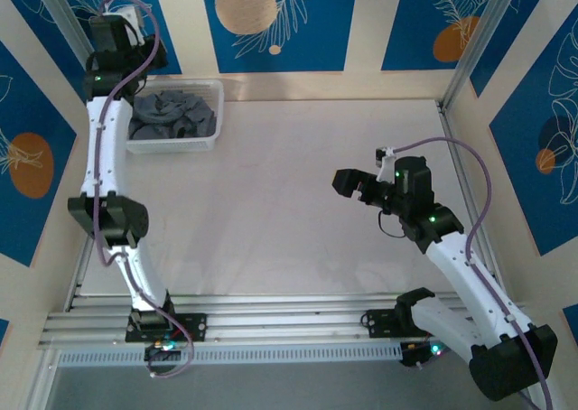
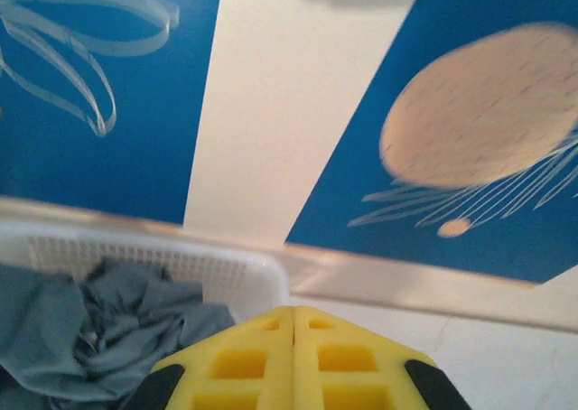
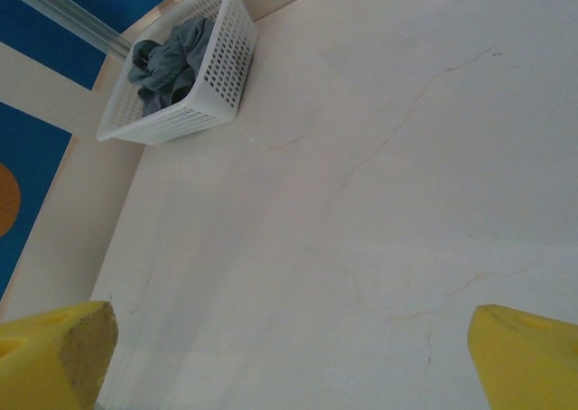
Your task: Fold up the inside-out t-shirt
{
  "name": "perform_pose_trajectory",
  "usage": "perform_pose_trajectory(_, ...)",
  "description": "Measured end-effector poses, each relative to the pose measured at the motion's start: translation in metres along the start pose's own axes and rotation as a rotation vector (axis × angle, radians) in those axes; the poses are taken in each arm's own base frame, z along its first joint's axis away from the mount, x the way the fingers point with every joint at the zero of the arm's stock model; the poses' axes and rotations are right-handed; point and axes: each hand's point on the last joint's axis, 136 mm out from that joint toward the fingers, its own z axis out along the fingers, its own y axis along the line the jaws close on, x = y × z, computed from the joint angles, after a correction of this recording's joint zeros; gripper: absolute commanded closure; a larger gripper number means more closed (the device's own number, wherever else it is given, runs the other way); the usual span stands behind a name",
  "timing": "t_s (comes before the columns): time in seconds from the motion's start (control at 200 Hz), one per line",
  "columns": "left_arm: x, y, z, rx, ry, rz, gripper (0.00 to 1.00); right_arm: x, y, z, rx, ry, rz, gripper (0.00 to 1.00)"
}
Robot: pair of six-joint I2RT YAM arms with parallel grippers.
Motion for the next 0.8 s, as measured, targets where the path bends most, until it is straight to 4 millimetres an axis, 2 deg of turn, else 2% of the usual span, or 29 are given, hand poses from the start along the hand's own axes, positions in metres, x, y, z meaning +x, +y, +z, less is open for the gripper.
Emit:
perform_pose_trajectory(0.045, -0.007, 0.000, -0.009, -0.015, -0.022, 0.000, 0.74, 0.000, -0.001, 0.000, 0.003, -0.002, 0.004, 0.00)
perform_pose_trajectory(0.09, -0.008, 0.005, -0.009, -0.034, -0.027, -0.004, 0.67, -0.001, -0.001, 0.000, 0.006, -0.004, 0.004, 0.00)
perform_pose_trajectory(0.17, 0.010, 0.026, 0.007, -0.079, 0.014, -0.024, 0.59, -0.001, -0.003, 0.000, 0.014, -0.009, 0.007, 0.00)
perform_pose_trajectory(0.285, 0.061, 0.070, 0.053, -0.157, 0.130, -0.102, 0.54, -0.001, -0.007, 0.002, 0.028, -0.017, 0.008, 0.00)
perform_pose_trajectory(0.4, 0.124, 0.124, 0.098, -0.251, 0.250, -0.207, 0.48, 0.003, -0.013, 0.004, 0.043, -0.011, 0.012, 0.00)
perform_pose_trajectory(0.545, 0.185, 0.187, 0.127, -0.351, 0.343, -0.335, 0.27, 0.004, -0.021, 0.012, 0.072, -0.003, 0.014, 0.00)
perform_pose_trajectory(0.65, 0.211, 0.217, 0.145, -0.371, 0.372, -0.397, 0.18, 0.011, -0.030, 0.023, 0.103, 0.036, 0.022, 0.00)
perform_pose_trajectory(0.695, 0.218, 0.223, 0.155, -0.360, 0.375, -0.414, 0.20, 0.013, -0.035, 0.028, 0.116, 0.052, 0.024, 0.00)
perform_pose_trajectory(0.715, 0.221, 0.226, 0.160, -0.353, 0.378, -0.420, 0.25, 0.013, -0.036, 0.030, 0.121, 0.061, 0.024, 0.00)
perform_pose_trajectory(0.735, 0.222, 0.228, 0.163, -0.346, 0.376, -0.426, 0.36, 0.013, -0.037, 0.032, 0.125, 0.066, 0.026, 0.00)
perform_pose_trajectory(0.8, 0.226, 0.233, 0.175, -0.321, 0.369, -0.446, 0.89, 0.009, -0.037, 0.038, 0.132, 0.075, 0.024, 0.00)
